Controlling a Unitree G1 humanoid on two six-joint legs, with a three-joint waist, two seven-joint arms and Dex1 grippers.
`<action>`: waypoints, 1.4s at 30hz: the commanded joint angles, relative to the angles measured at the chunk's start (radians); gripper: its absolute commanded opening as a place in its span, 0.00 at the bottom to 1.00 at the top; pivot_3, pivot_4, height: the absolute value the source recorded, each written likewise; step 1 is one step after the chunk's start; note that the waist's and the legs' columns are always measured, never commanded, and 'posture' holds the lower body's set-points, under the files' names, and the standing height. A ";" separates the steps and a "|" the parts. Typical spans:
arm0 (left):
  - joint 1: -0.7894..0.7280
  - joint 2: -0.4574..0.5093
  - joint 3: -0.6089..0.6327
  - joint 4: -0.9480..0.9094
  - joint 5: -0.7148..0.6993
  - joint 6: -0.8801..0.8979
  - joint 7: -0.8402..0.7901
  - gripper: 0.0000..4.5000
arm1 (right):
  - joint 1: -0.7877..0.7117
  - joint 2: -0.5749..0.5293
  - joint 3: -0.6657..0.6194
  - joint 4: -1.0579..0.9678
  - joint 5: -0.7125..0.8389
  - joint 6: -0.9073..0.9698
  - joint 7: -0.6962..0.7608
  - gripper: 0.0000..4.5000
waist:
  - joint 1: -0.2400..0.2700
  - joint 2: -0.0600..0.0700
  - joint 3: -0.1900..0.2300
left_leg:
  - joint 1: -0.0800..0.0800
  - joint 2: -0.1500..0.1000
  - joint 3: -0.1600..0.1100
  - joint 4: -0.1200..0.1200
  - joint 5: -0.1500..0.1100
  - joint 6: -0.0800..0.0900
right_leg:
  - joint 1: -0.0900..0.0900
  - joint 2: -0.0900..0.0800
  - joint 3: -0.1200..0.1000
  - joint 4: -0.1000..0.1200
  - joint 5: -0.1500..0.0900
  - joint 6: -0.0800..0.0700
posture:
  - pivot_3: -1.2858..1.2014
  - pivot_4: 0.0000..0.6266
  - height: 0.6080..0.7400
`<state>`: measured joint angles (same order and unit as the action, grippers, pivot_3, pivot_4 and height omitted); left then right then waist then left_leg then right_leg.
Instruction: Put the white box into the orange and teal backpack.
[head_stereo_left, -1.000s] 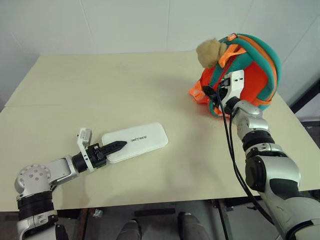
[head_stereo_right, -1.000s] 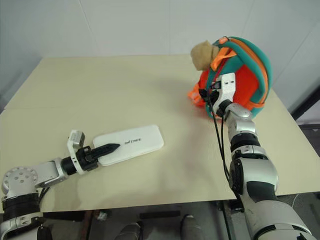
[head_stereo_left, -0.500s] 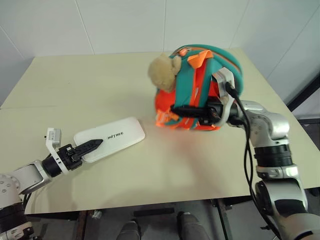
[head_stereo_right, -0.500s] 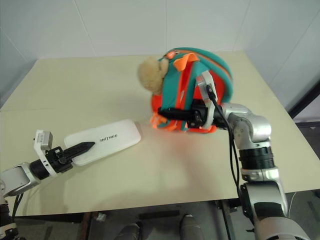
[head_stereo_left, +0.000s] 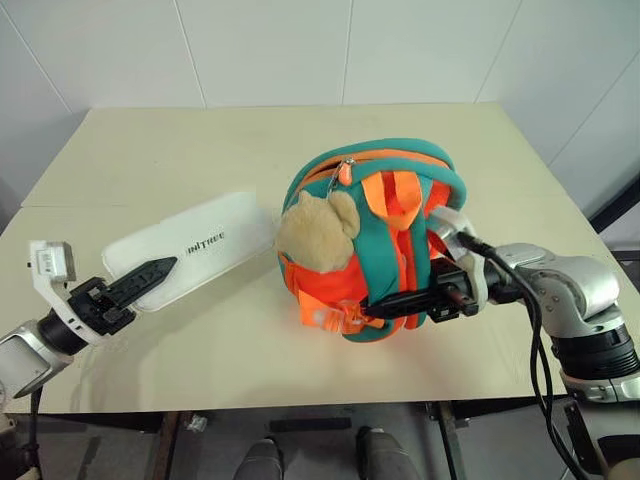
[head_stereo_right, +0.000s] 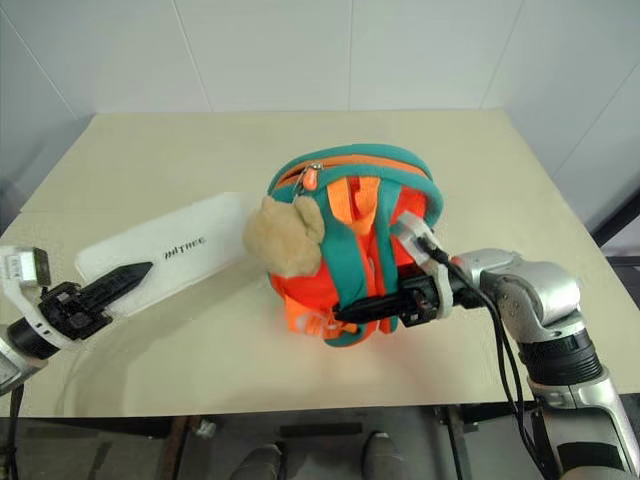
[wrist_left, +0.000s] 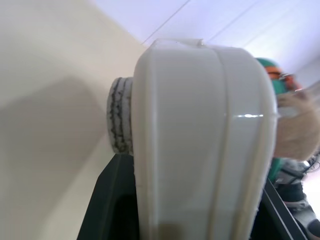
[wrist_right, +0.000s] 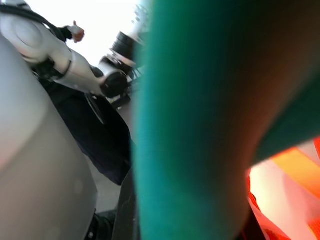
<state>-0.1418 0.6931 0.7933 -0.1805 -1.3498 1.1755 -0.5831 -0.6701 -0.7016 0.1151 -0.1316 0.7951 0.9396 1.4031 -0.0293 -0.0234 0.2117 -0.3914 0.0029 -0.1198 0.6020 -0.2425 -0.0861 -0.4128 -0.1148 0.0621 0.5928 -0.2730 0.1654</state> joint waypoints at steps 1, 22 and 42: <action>0.013 0.034 0.039 -0.073 -0.083 -0.040 -0.009 0.30 | 0.009 0.004 0.013 -0.012 -0.009 -0.026 0.012 0.03 | 0.000 0.000 0.000 | 0.000 0.000 0.000 0.000 0.000 0.000 | 0.000 0.000 0.000 0.000 0.000 0.000 | 0.52 0.24 1.00; -0.212 0.246 -0.346 -0.154 0.220 -0.329 -0.357 0.30 | 0.011 0.042 0.036 0.012 -0.040 -0.038 -0.028 0.03 | 0.004 0.000 0.000 | -0.002 0.000 0.000 0.003 -0.001 0.001 | 0.001 0.000 0.000 -0.001 -0.001 -0.002 | 0.52 0.24 1.00; -0.528 0.328 -0.714 0.033 0.695 -0.601 -0.651 0.30 | 0.027 0.048 0.031 -0.008 -0.046 -0.043 -0.044 0.03 | -0.001 0.000 0.001 | -0.008 0.000 -0.001 0.006 -0.002 0.002 | -0.003 0.001 -0.001 0.001 -0.001 0.003 | 0.52 0.24 1.00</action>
<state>-0.6511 1.0305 0.0944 -0.1408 -0.6899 0.5917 -1.2446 -0.6467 -0.6590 0.1547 -0.1029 0.7318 0.8999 1.3605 -0.0301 -0.0232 0.2123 -0.3993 0.0027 -0.1205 0.6084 -0.2442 -0.0838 -0.4160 -0.1140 0.0609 0.5942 -0.2738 0.1686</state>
